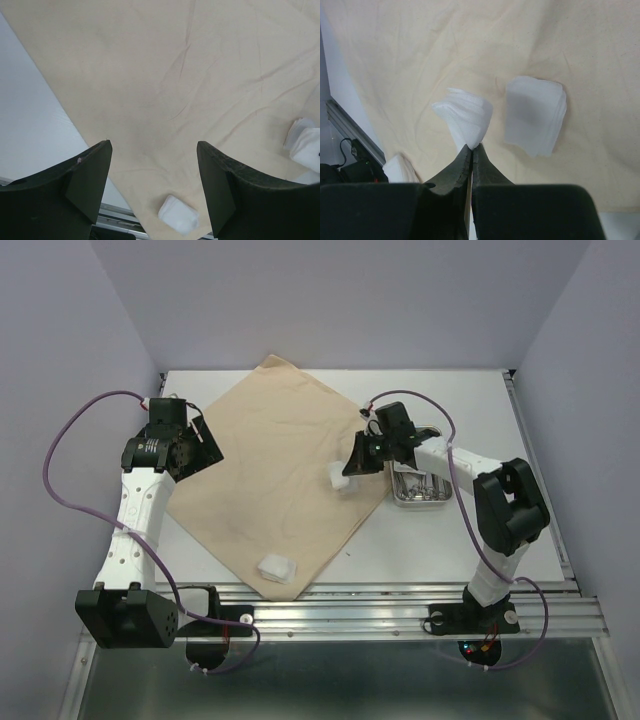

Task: Prepare the surgical pack
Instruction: Adjust the medical item in the surgical kit.

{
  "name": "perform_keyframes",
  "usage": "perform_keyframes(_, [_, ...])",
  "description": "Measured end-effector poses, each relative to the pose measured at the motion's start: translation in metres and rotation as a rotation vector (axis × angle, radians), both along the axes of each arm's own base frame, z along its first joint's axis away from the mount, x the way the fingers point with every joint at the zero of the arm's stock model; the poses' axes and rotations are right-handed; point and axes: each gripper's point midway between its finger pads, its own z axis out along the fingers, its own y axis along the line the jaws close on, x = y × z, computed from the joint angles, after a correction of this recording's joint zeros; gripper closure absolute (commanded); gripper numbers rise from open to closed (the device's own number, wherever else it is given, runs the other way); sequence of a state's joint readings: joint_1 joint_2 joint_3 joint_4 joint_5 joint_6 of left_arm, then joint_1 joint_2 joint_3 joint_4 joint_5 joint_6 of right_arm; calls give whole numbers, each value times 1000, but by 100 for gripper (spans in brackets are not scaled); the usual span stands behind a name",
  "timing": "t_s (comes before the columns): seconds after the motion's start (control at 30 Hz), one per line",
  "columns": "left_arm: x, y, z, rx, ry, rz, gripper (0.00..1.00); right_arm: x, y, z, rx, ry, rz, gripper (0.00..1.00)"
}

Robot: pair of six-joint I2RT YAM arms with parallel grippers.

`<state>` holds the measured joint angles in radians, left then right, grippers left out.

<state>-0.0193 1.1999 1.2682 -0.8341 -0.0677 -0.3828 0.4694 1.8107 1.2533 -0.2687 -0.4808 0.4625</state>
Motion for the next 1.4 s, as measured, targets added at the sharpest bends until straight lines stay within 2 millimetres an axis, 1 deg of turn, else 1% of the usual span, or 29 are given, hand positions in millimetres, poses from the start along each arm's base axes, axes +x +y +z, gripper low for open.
perform_keyframes(0.2, [0,-1,0,-4,0,-3,20,-1,-3,-2,0,7,11,99])
perform_keyframes(0.53, [0,-1,0,-6,0,-4,20,-1,-11,-23,-28,48,2,99])
perform_keyframes(1.0, [0,-1,0,-6,0,-4,20,5,-18,-29,-42,56,-20,99])
perform_keyframes(1.4, [0,-1,0,-6,0,-4,20,6,-23,-45,-60,86,-31,98])
